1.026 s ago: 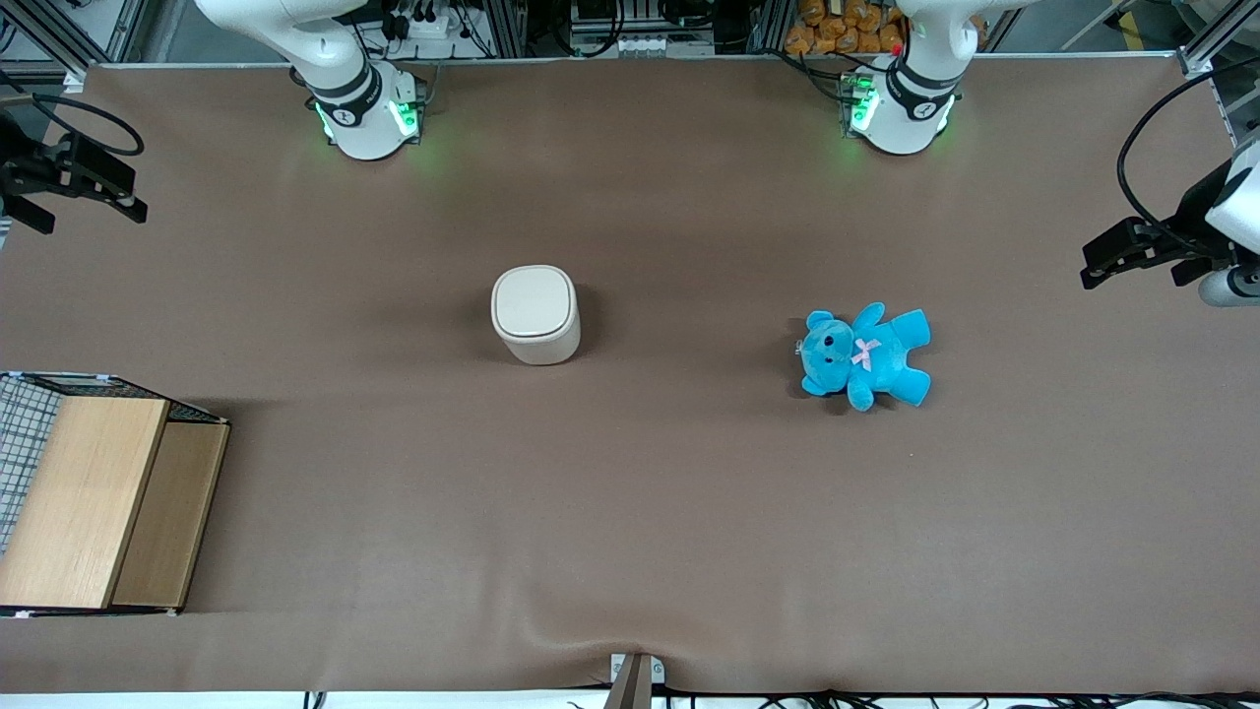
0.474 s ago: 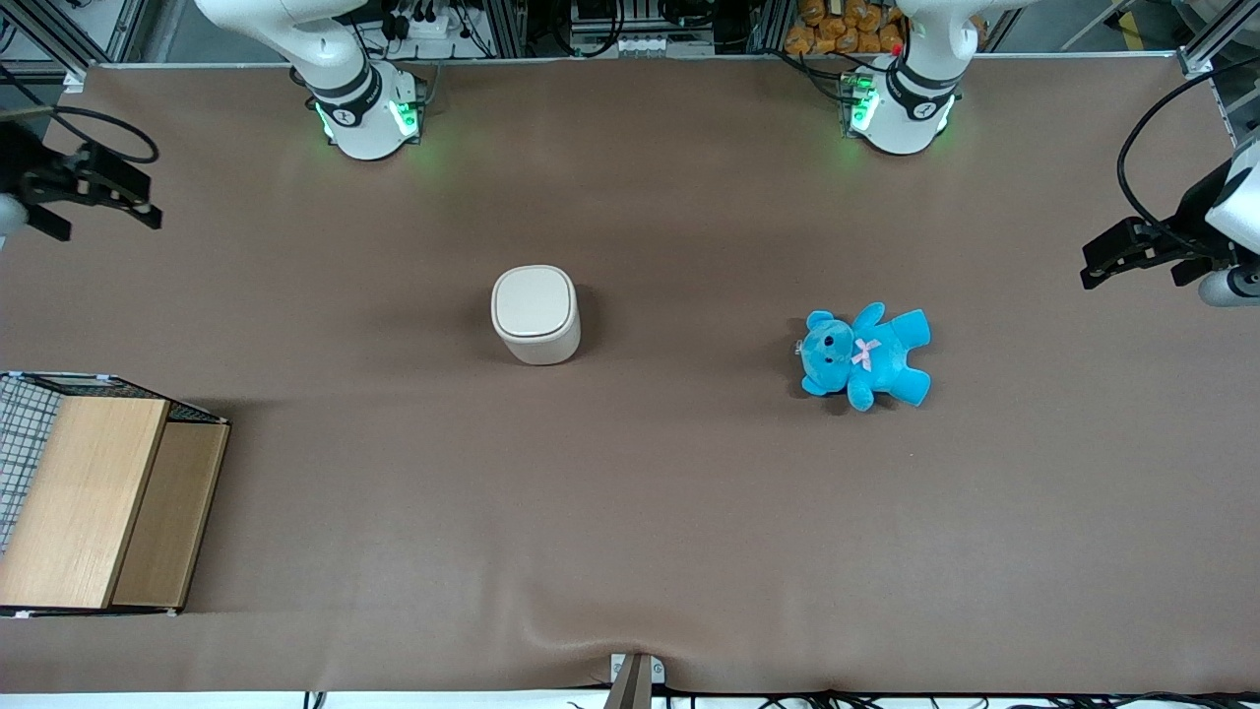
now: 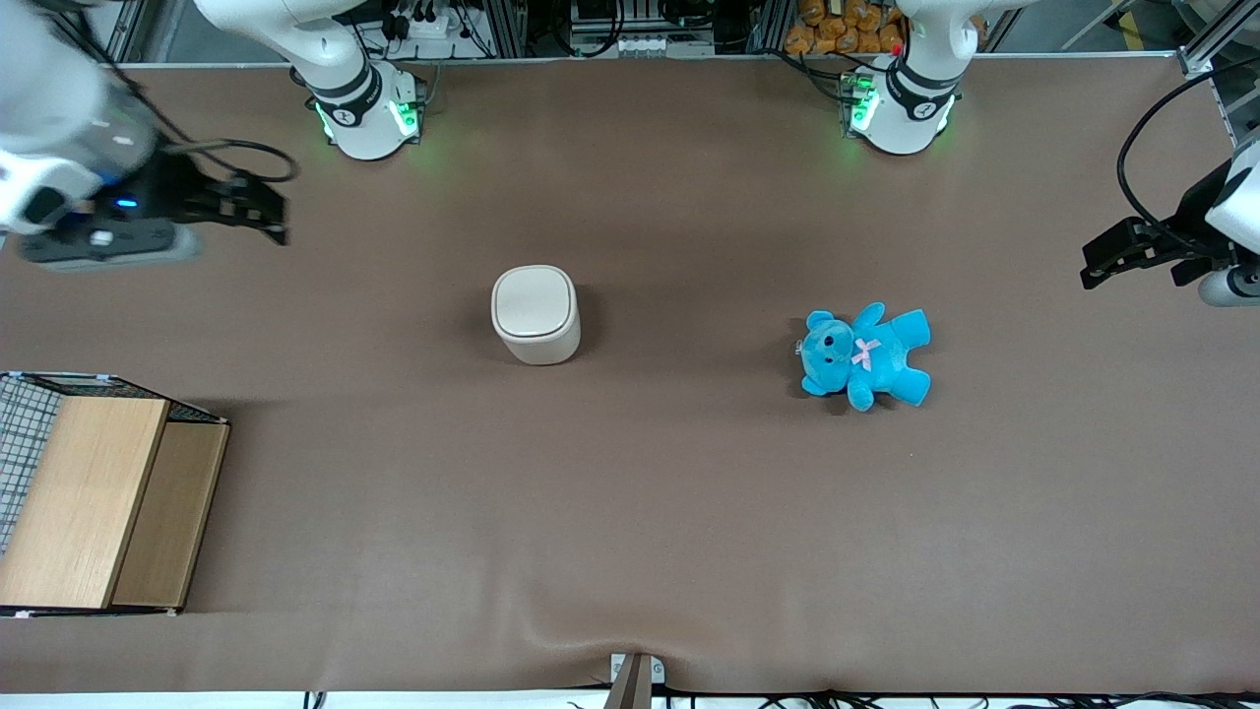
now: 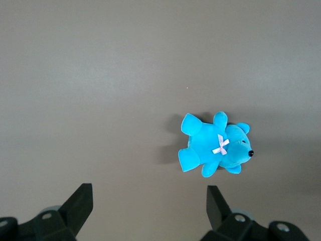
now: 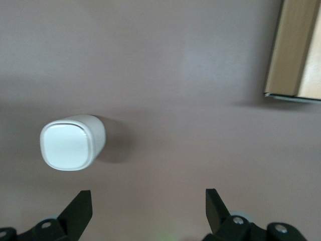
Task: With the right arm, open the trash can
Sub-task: 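Move the right gripper over the white trash can's lid, then lower the right gripper and press down on the lid's edge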
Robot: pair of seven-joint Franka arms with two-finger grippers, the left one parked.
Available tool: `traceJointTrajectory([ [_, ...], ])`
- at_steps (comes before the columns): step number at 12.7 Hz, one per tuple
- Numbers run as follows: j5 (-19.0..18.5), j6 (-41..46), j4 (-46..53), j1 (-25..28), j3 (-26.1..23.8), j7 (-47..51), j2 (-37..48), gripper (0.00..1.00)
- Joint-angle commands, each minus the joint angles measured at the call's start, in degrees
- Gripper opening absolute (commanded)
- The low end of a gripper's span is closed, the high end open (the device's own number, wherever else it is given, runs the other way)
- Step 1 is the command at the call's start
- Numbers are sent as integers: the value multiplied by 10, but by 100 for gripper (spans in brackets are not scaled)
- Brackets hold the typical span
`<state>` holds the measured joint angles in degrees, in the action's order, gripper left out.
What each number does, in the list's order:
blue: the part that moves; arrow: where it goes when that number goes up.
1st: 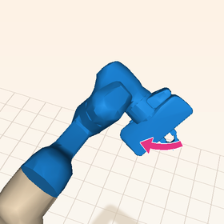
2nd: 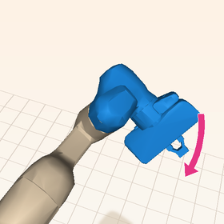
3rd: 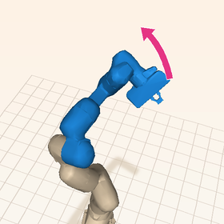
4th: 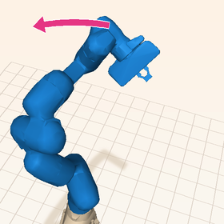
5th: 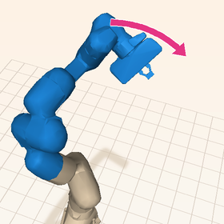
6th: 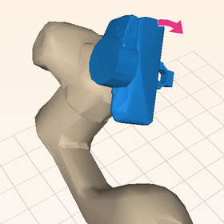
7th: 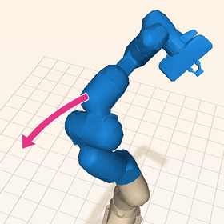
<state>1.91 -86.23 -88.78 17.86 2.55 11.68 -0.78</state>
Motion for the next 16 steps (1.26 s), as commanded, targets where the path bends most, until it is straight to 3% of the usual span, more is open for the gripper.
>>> traceJointTrajectory([
  [1, -3, -48, -45, 27, -28, 75, -4, 100],
  [7, -10, -157, -153, 45, -98, 182, -27, 98],
  [11, -38, -225, -213, 45, -132, 195, -36, 55],
  [13, -38, -257, -235, 53, -137, 212, -45, 26],
  [14, -38, -281, -249, 59, -137, 222, -48, 17],
  [16, -46, -309, -264, 65, -137, 225, -64, 9],
])
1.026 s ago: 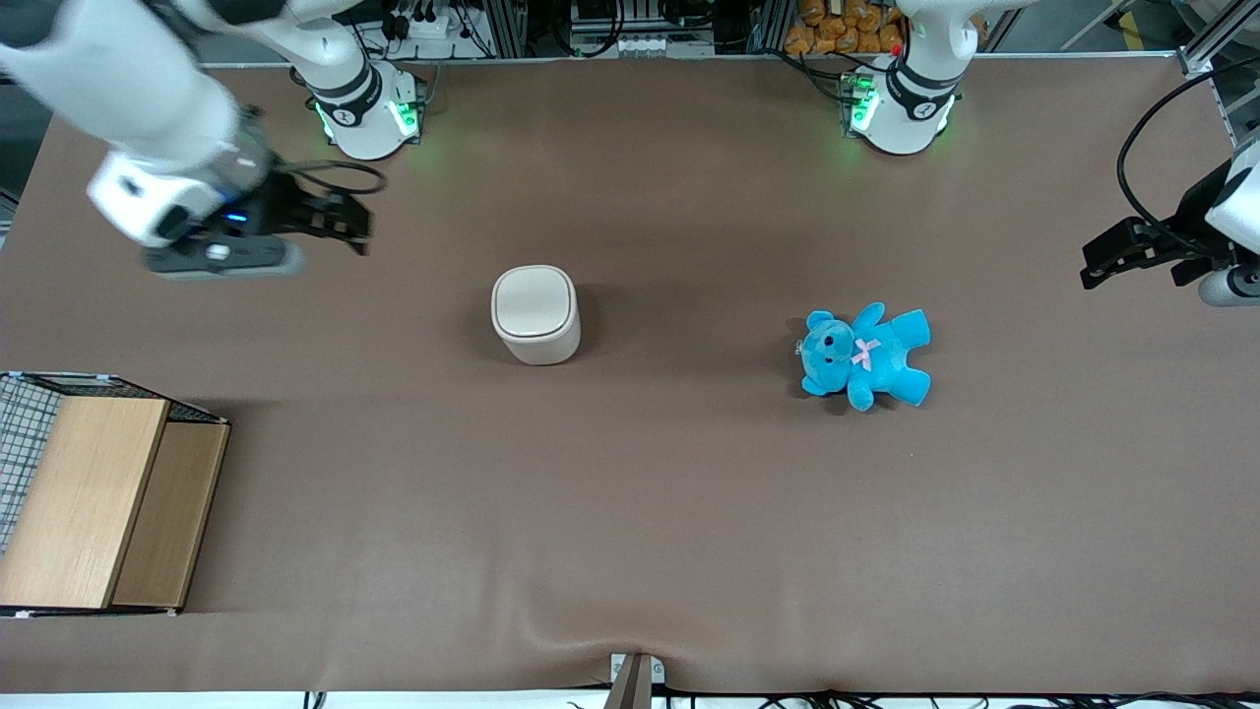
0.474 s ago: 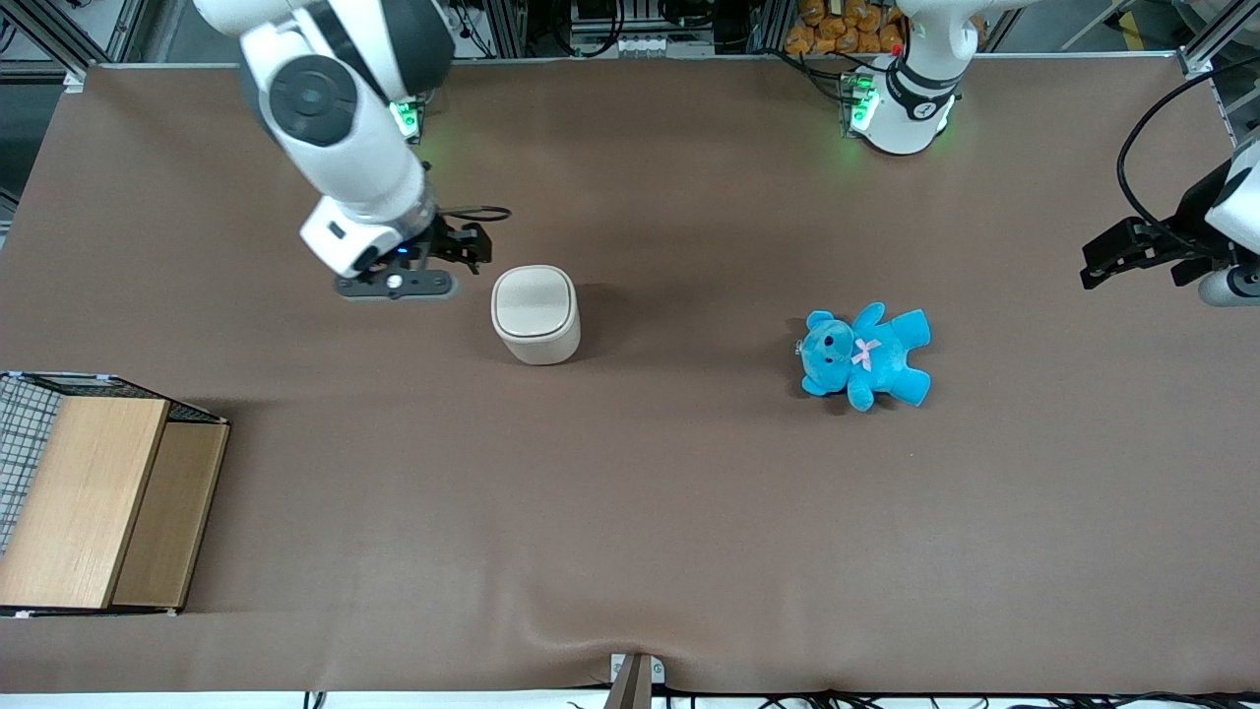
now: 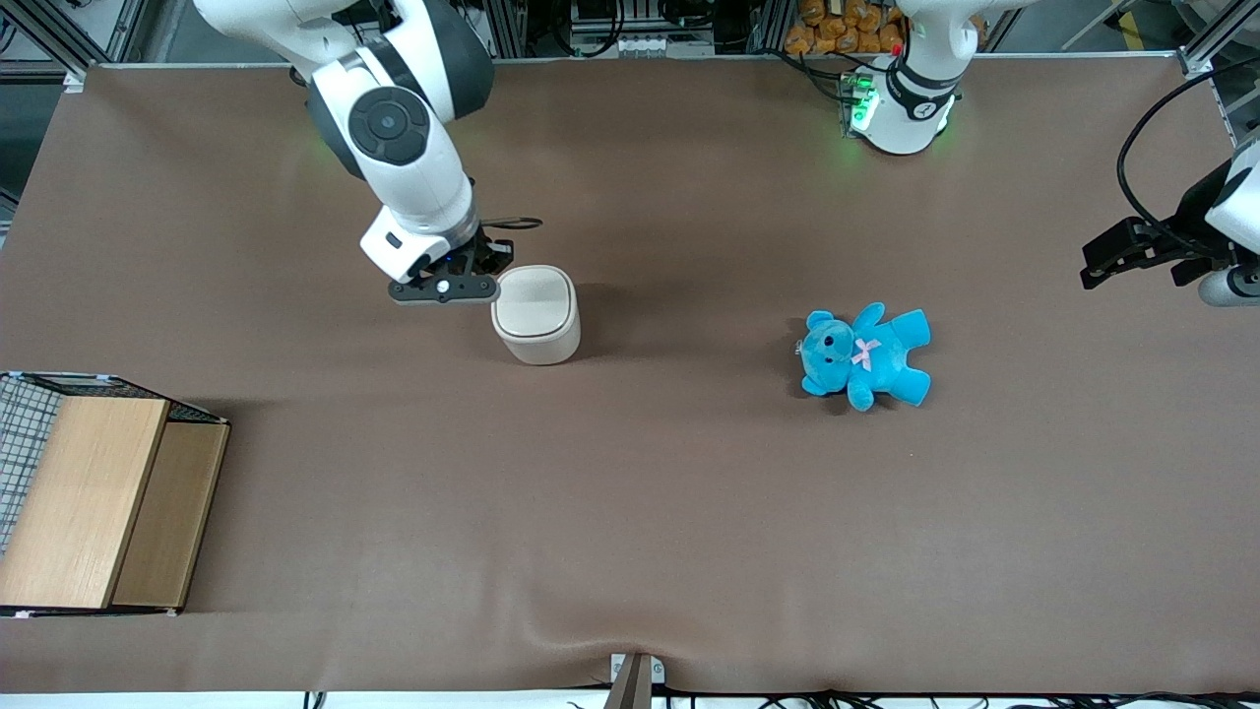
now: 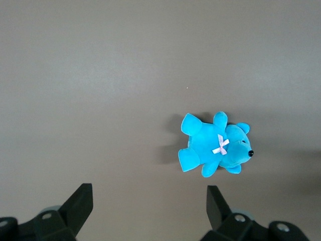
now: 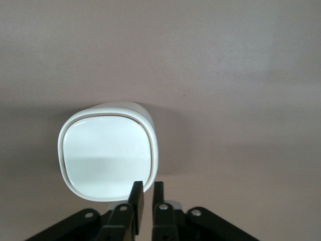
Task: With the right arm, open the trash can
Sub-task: 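Lower the right gripper and press down on the lid's edge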
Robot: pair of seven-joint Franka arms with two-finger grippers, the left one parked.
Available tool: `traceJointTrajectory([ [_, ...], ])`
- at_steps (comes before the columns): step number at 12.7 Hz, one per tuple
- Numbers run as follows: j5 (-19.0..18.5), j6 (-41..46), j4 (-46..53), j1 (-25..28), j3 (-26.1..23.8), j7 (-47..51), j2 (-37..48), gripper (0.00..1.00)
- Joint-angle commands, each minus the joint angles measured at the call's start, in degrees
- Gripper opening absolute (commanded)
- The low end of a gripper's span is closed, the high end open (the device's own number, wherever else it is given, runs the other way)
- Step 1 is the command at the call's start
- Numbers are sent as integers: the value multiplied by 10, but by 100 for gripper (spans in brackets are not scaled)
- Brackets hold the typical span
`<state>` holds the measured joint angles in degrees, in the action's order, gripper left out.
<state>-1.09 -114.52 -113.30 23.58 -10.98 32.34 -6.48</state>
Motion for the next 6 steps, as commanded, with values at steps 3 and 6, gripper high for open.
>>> traceJointTrajectory([
  [3, -26, -67, -39, 15, -2, 23, -20, 0],
  [6, -48, -85, -45, 23, -2, 50, -39, 0],
])
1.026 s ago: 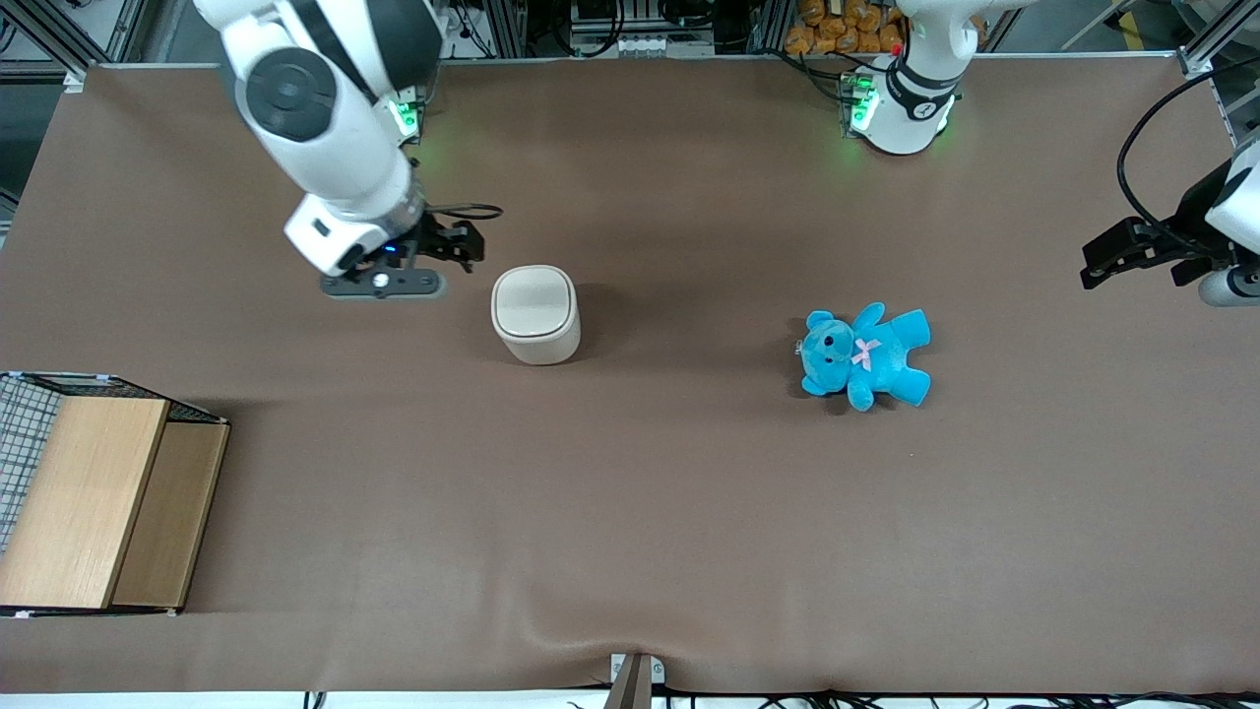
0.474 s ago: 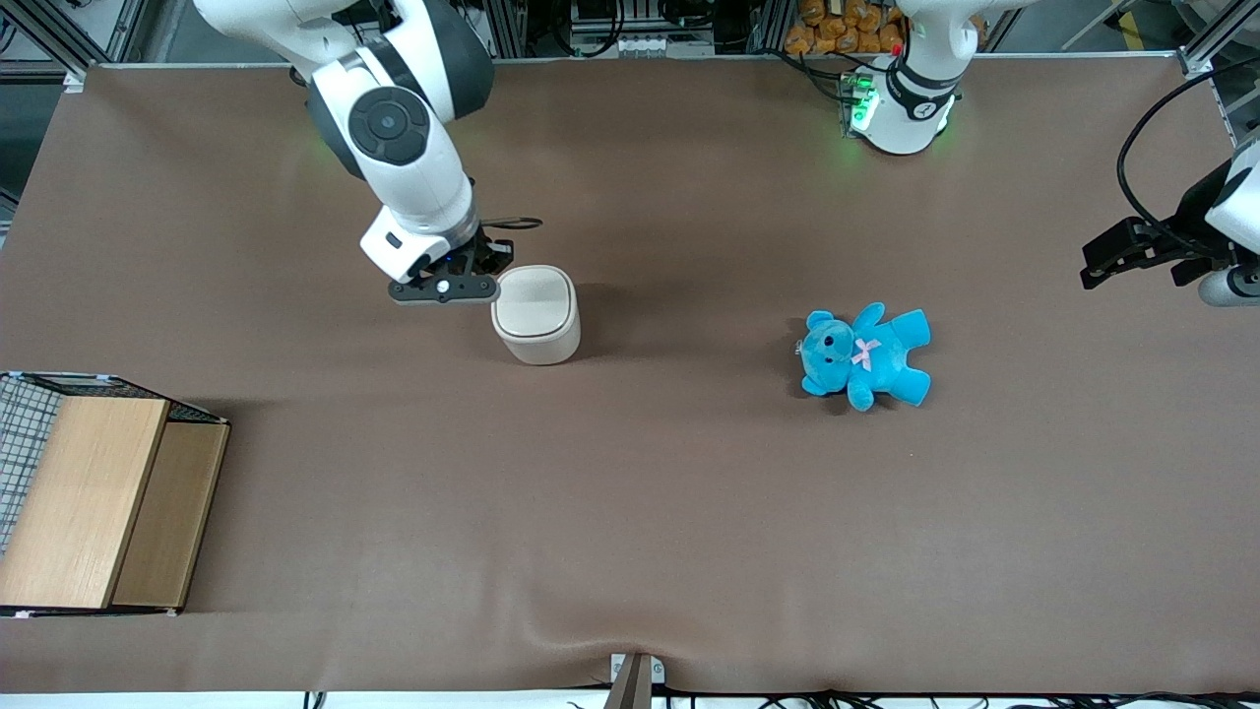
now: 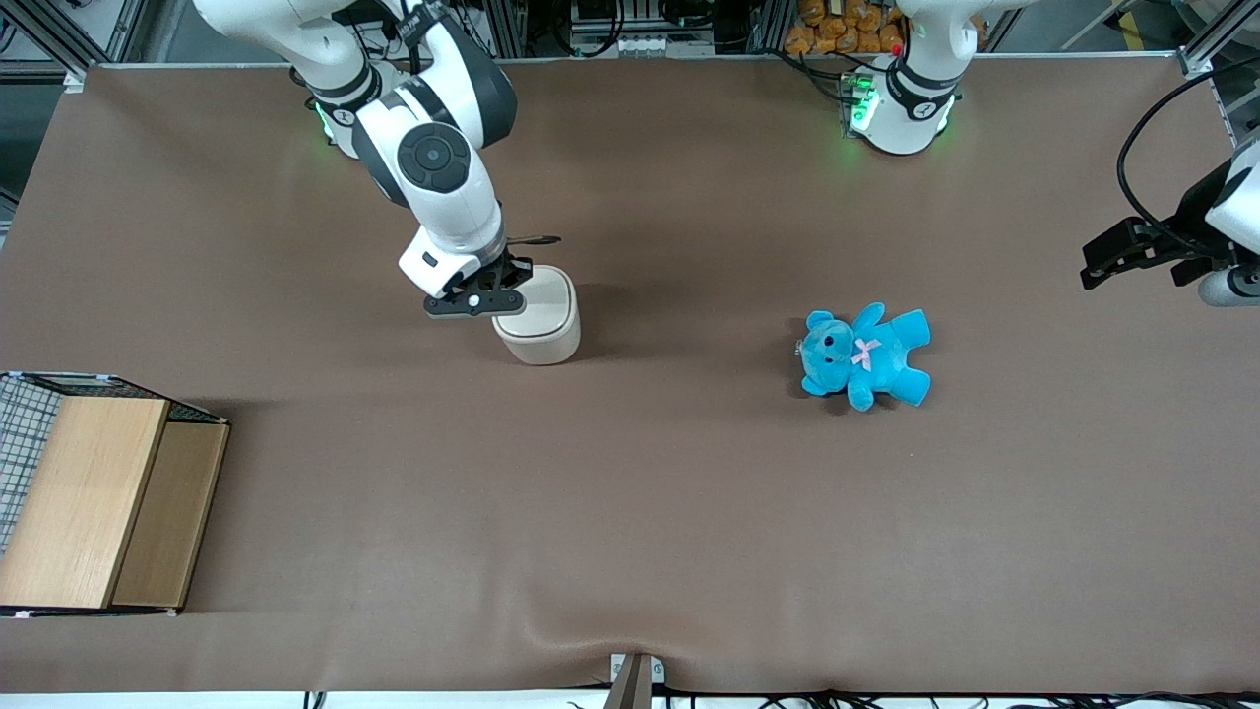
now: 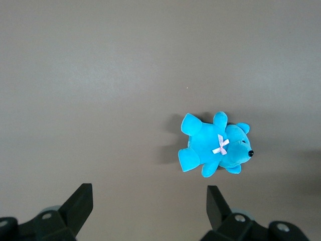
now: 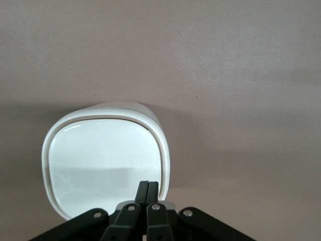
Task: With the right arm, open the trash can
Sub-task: 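Lower the right gripper and press down on the lid's edge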
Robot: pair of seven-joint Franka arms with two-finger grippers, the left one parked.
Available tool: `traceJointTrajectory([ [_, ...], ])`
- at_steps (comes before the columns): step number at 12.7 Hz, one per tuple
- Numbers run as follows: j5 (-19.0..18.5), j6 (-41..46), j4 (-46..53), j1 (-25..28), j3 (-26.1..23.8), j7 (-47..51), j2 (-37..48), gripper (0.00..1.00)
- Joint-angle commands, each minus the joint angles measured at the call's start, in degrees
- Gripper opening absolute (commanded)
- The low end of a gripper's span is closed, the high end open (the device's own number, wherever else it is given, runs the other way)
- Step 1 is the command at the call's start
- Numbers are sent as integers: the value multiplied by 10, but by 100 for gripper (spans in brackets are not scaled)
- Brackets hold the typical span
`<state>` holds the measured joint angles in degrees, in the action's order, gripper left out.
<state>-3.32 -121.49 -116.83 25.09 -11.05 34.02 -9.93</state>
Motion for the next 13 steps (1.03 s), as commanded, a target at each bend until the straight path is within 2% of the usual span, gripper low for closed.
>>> traceJointTrajectory([
  [1, -36, -19, -9, 12, -1, 45, -9, 0],
  [13, -45, -67, -33, 13, 0, 61, -38, 0],
])
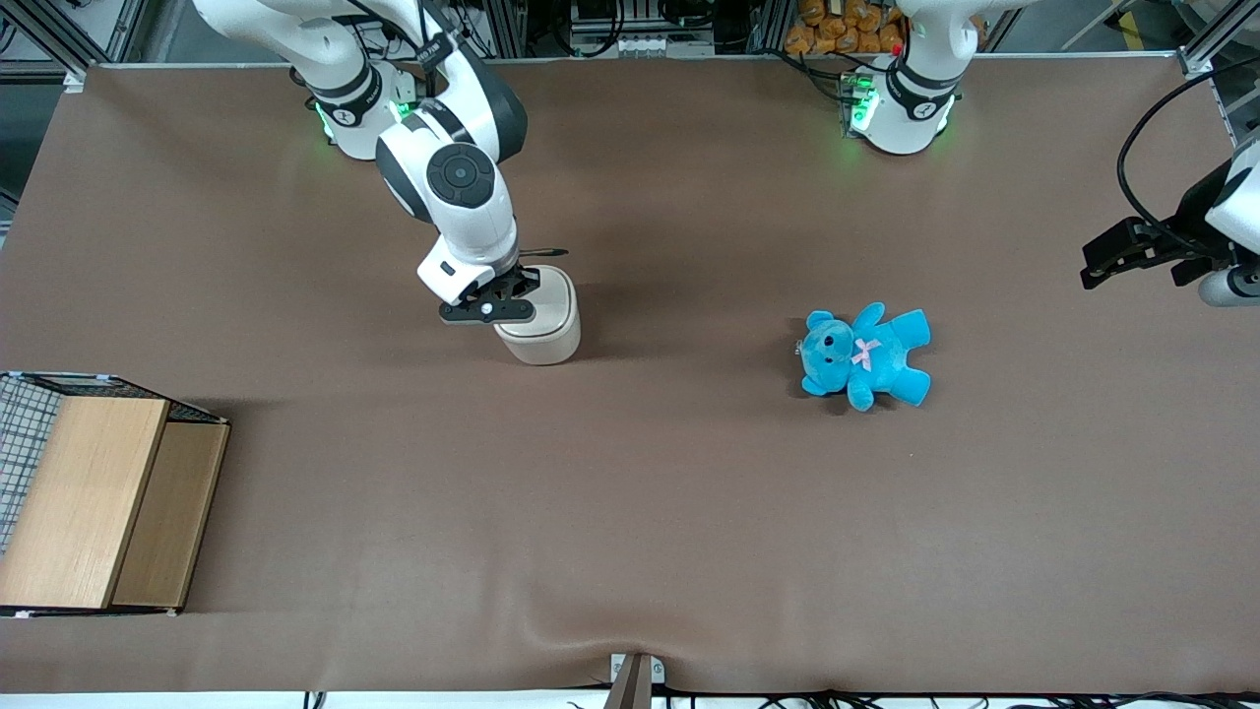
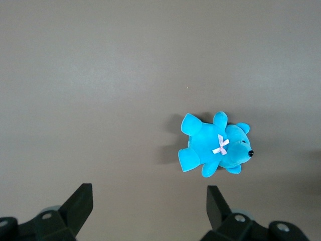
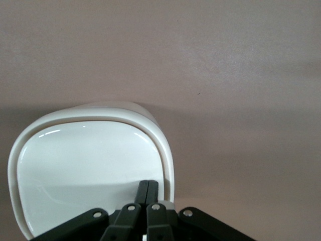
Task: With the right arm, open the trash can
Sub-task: 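Lower the right gripper and press down on the lid's edge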
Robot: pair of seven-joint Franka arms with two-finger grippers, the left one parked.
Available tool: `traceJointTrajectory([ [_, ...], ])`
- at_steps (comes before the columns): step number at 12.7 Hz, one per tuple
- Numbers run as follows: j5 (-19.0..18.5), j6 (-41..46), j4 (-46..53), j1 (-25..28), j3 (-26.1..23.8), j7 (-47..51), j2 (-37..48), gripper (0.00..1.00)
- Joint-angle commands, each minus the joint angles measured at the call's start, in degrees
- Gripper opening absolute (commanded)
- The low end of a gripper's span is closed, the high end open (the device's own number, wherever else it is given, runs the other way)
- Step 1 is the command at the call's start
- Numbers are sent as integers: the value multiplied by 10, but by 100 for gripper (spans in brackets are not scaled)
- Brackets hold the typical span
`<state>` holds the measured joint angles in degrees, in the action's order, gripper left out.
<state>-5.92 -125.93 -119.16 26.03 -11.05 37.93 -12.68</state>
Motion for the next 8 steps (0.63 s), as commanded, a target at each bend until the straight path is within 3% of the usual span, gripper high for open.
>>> traceJointTrajectory([
  [1, -19, -33, -15, 3, 0, 22, -11, 0],
  [6, -18, -35, -19, -2, 0, 22, -3, 2],
  [7, -18, 7, 11, -3, 0, 22, 6, 23],
  [8, -18, 73, 54, -5, 0, 23, 11, 53],
])
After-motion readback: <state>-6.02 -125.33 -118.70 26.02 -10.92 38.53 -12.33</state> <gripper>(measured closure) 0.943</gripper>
